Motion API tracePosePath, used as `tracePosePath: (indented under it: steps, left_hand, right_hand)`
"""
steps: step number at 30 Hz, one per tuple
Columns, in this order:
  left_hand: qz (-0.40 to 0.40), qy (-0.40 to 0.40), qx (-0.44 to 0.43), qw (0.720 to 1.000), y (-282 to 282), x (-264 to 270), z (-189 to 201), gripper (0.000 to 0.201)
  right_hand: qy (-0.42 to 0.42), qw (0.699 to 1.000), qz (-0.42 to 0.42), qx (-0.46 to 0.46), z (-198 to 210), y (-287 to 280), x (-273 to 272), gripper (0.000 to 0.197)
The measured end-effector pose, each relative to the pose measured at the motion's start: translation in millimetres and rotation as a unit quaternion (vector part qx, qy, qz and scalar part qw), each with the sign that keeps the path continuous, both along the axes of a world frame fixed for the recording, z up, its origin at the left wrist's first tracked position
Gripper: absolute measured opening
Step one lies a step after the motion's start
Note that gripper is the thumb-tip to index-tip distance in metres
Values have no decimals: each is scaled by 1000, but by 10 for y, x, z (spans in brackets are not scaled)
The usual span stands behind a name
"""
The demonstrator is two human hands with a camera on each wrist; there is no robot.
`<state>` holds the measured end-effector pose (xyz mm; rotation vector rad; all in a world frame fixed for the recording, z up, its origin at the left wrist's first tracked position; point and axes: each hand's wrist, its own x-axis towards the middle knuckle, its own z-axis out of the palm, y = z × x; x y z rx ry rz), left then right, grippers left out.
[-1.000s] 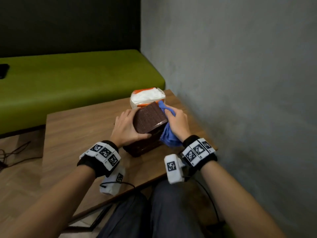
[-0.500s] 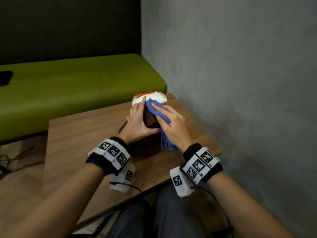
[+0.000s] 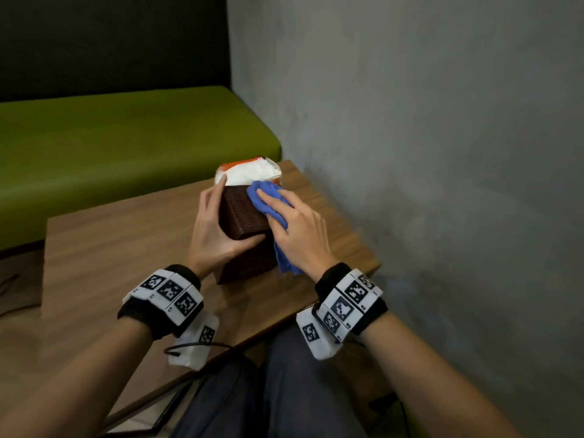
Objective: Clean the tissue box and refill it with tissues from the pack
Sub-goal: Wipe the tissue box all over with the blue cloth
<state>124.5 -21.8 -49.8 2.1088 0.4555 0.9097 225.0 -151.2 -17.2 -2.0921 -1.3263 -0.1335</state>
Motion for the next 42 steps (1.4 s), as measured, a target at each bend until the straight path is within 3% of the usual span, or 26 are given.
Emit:
tracePosePath:
  steps: [4,9,13,18,20,22,24,26,28,31,34,36,40,42]
  left_hand:
    - [9,17,-8,1000,51,-1,-13,110]
    - [-13,29,-5,999,45,4,-167,106]
    - [-32,47,-6,998,71,100,-175,118]
    - [-36,53,-14,998,82,141,-186,107]
    - [-46,71,-9,996,136,114,-142,108]
    - [-64,111,2,992,178,94,5,112]
    - [-55,216,79,972,178,163,198,113]
    - [-25,321,178,930,90,318,335,101]
    - [-6,349,188,918,4,454,385,85]
    - [-2,325,140,935,-60,491,369,93]
    - [-7,272,147,951,-57,420,335,111]
    - [-28,214,103,971,-55,371,296,118]
    - [-47,83,-12,995,-113,285,141,115]
    - [-50,68,-11,996,-132,244,113,112]
  right_hand:
    - [8,993,-95,-68,98,125,194,41]
    - [-88,990,17,-107,50,134,-76,47]
    - [-52,984,-108,-129,105,62,203,47]
    - [-92,986,-25,-138,96,146,45,46]
    - [-76,988,-51,-125,72,90,134,45]
    - [-60,985,-100,-128,65,50,226,45]
    - [-51,986,-100,-126,53,63,216,45]
    - [-40,989,-76,-116,49,108,110,45]
    - [-36,991,-65,-109,38,124,50,47]
    - [2,994,-92,-63,-17,48,125,45]
    - [133,982,-133,32,-68,7,275,38]
    - [199,968,-105,112,-31,38,277,36]
    - [91,990,-30,102,-49,36,198,40]
    - [107,988,-52,100,-205,-71,285,38]
